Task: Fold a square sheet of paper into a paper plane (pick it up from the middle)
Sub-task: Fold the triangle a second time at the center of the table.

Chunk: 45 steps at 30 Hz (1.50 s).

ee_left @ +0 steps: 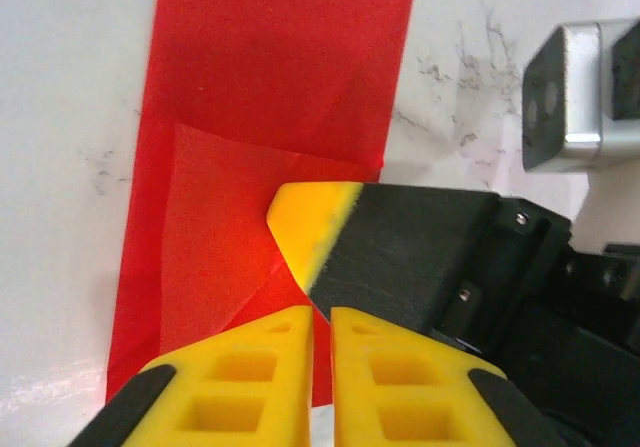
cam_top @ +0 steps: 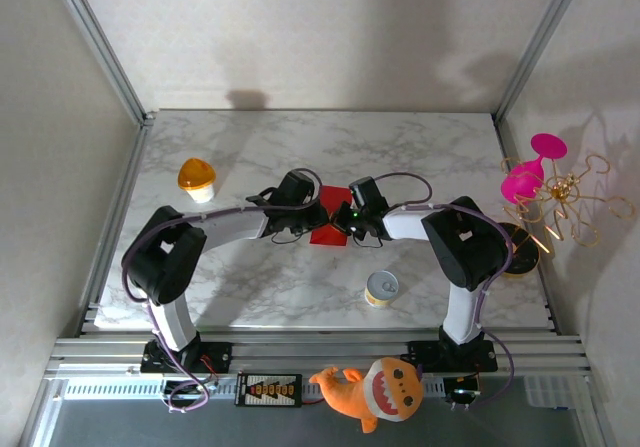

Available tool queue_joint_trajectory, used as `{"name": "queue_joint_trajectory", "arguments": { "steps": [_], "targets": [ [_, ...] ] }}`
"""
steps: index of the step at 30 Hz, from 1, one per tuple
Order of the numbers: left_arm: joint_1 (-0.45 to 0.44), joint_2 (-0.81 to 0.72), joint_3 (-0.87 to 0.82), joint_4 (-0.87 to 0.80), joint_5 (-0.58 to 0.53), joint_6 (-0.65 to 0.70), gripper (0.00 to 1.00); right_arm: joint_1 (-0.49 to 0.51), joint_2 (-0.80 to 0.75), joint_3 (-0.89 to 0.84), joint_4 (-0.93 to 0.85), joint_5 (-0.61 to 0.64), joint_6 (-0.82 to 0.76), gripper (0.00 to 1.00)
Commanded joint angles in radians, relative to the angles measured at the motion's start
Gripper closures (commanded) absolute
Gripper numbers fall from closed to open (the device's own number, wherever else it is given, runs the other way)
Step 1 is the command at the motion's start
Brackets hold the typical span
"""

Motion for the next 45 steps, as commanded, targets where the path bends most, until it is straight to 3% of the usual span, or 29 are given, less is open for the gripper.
{"name": "queue_joint_trajectory", "arguments": {
  "steps": [1,8,37,45],
  "targets": [
    [-0.012,0.027,-0.024,0.016,-0.02,-0.07,0.9,0.012,0.024,-0.043,-0.134,0.04,0.015,0.95],
    [-0.012,0.064,-0.026,0.044,-0.032,-0.102,0.94,0.012,0.027,-0.041,-0.134,0.039,0.012,0.95],
    [0.002,0.101,-0.105,0.029,-0.039,-0.095,0.95,0.011,0.035,-0.02,-0.159,0.04,-0.014,0.95],
    [0.008,0.097,-0.126,0.03,-0.048,-0.1,0.97,-0.01,-0.025,0.013,-0.125,0.007,-0.121,0.95]
  ]
}}
